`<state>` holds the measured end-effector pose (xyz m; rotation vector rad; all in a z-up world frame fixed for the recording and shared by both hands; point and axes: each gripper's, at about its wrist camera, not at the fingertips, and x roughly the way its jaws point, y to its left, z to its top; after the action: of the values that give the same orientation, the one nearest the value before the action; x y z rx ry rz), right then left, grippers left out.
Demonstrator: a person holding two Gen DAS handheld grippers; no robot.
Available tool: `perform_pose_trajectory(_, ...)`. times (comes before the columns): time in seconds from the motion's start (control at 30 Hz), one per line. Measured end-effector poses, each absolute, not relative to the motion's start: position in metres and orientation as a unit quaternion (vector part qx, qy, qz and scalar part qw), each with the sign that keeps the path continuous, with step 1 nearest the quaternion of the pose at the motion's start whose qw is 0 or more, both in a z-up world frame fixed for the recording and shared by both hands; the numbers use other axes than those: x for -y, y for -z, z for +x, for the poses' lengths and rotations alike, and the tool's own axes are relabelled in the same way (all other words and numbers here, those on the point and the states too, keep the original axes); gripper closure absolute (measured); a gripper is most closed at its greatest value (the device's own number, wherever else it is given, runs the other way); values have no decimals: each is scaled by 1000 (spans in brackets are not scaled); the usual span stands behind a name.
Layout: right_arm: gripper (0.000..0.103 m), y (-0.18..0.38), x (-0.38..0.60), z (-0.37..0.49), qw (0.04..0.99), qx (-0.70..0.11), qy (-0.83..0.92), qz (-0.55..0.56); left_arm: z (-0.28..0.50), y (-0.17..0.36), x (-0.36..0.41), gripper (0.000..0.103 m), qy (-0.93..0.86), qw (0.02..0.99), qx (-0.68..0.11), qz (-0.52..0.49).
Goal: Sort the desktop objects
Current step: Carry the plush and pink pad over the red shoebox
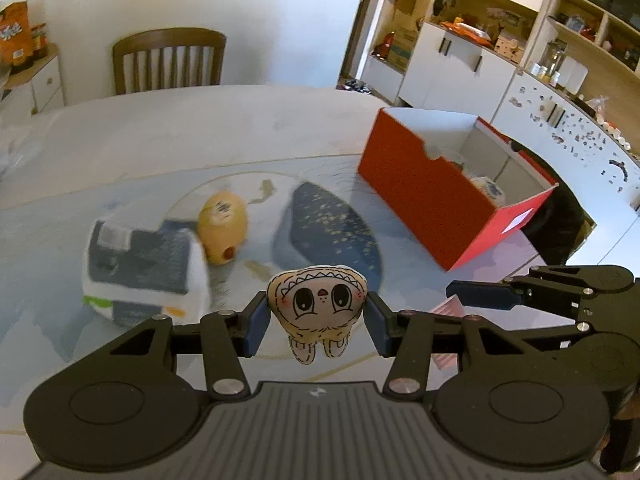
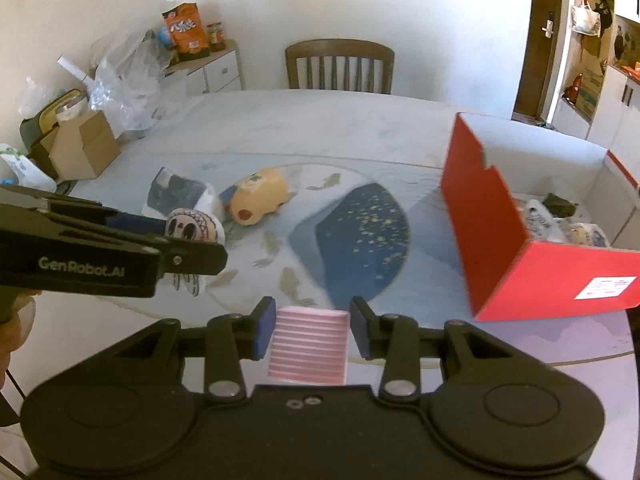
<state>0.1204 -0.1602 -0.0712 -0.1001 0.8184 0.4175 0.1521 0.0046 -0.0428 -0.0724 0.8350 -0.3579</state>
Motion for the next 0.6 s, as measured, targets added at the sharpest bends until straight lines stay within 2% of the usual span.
perform_pose_trajectory(0.6, 63, 28, 255, 149, 909, -368, -189, -47, 169, 3, 83, 53, 223, 903, -367, -3)
